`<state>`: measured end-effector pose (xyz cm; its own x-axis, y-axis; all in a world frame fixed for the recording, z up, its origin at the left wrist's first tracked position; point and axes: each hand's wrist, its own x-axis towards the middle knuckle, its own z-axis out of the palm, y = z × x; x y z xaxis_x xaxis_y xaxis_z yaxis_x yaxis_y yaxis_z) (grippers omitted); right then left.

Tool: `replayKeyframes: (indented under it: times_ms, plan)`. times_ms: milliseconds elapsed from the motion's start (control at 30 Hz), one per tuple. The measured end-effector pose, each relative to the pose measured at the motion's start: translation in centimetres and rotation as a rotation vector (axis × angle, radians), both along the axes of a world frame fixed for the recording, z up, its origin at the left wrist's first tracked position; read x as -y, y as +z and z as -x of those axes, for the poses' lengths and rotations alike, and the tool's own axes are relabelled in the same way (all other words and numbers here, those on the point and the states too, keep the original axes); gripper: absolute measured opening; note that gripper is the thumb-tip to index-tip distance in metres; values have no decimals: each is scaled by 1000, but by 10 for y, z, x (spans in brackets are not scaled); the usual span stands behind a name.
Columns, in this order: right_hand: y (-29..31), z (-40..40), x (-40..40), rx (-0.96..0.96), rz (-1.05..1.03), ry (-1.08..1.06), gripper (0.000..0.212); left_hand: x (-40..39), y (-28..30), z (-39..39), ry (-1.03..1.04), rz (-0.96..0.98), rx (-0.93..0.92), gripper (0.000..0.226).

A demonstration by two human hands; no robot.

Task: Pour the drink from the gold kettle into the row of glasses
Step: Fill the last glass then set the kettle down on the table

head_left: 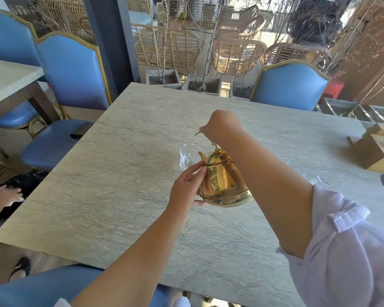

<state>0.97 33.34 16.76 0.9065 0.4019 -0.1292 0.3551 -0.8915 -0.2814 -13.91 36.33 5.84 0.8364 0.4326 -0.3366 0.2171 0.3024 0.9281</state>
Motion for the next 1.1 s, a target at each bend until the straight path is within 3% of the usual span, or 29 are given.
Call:
replayKeyframes:
  times_ms: [400,700,867,1100]
  plan:
    - [3,3,0,3,-4,-4,38,-1,-1,-2,2,7,0,22]
    - [-5,18,17,-4,-59,-12,53,-6,-13,4,-25,-61,8,22]
    - [-22,37,40,-52,-272,-63,39,-11,-19,12,-41,-144,-3,29]
    - [-36,66,64,-57,-487,-154,40,-16,-15,19,-102,-220,-26,24]
